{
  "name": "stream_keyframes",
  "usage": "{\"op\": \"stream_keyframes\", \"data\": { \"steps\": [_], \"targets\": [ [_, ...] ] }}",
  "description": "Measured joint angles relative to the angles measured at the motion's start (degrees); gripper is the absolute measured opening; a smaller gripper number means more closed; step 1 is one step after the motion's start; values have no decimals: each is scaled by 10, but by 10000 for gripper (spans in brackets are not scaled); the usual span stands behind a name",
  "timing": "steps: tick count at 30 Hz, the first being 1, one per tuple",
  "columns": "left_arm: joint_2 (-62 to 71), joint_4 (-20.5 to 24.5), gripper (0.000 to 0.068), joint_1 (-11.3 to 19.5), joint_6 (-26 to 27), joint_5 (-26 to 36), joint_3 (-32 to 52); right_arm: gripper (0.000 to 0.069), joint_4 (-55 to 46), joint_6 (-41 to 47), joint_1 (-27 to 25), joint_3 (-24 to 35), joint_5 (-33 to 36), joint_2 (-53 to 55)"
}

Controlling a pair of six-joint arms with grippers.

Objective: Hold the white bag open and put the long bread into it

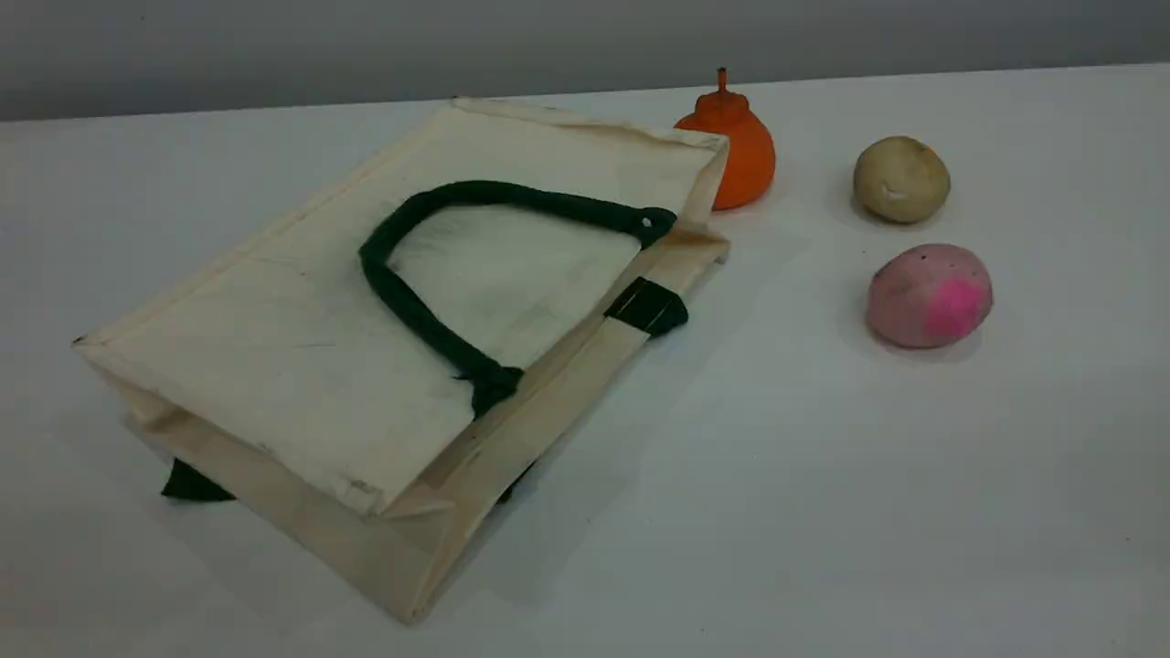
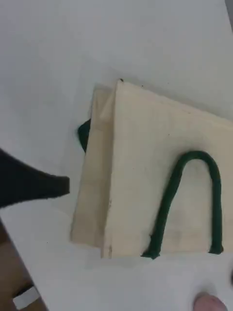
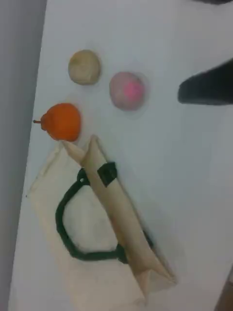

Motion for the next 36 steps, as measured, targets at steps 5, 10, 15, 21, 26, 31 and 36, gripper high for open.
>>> {"op": "stream_keyframes", "data": {
  "steps": [5, 10, 15, 21, 26, 31, 36],
  "targets": [
    [0, -2, 578, 9, 0, -1, 0, 334, 0, 0, -3, 0, 0, 0],
    [0, -4, 578, 72, 0, 0, 0, 334, 2, 0, -61, 0, 0, 0],
    [0, -3, 578, 150, 0, 0, 0, 334, 3, 0, -158, 0, 0, 0],
    [0, -3, 578, 223, 0, 0, 0, 334, 3, 0, -251, 0, 0, 0],
    [-26, -3, 578, 231, 0, 0, 0, 334, 4, 0, -254, 0, 0, 0],
    [-27, -4, 578, 229, 0, 3, -3, 334, 5, 0, -254, 0, 0, 0],
    [-27, -4, 578, 229, 0, 3, -3, 334, 6, 0, -255, 0, -1, 0]
  ]
}}
